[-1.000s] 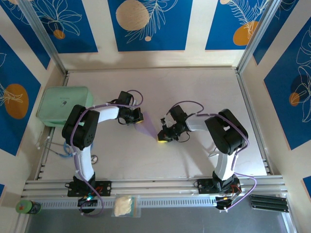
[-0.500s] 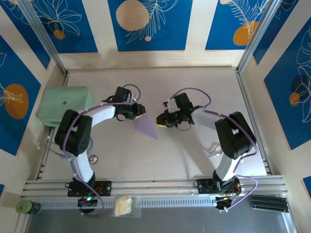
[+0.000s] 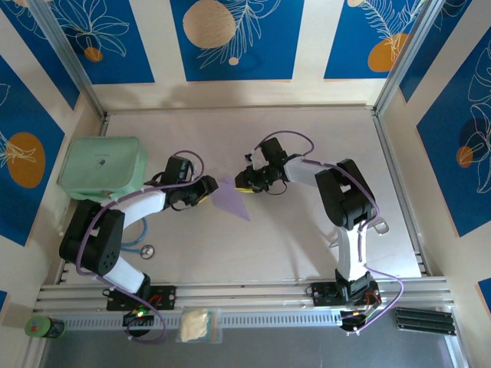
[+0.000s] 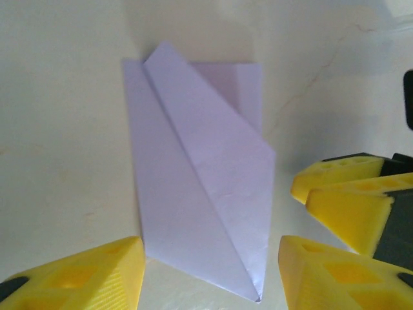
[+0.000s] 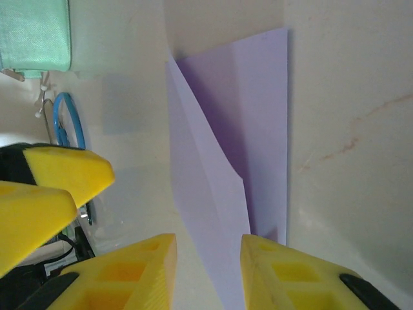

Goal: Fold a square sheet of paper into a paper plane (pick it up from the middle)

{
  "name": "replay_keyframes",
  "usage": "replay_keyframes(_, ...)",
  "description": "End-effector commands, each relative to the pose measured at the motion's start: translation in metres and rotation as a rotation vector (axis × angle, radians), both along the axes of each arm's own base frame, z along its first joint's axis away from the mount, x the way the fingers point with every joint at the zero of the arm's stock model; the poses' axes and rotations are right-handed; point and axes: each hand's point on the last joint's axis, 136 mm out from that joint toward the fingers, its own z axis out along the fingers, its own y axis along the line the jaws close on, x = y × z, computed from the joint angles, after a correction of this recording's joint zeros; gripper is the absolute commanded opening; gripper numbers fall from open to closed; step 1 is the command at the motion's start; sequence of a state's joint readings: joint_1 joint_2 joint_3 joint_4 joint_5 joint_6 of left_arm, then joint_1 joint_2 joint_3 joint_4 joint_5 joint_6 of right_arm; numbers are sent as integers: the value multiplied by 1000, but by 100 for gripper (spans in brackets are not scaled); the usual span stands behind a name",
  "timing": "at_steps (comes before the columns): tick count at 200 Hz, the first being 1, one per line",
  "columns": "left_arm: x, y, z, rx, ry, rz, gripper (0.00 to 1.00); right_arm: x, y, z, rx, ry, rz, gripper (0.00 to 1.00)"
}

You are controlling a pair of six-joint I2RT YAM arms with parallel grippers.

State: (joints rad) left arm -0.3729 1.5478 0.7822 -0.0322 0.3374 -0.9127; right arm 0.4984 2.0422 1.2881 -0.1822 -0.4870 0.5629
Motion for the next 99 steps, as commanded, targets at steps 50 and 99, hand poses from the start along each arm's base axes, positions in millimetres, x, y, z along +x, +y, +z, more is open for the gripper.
replay_keyframes(50, 7, 4, 8, -47, -41, 57, 62, -10, 13, -17, -37, 23, 66, 30)
replay_keyframes(99, 8, 6, 8, -47, -40, 64, 64, -10, 10, -25, -74, 27, 50, 28)
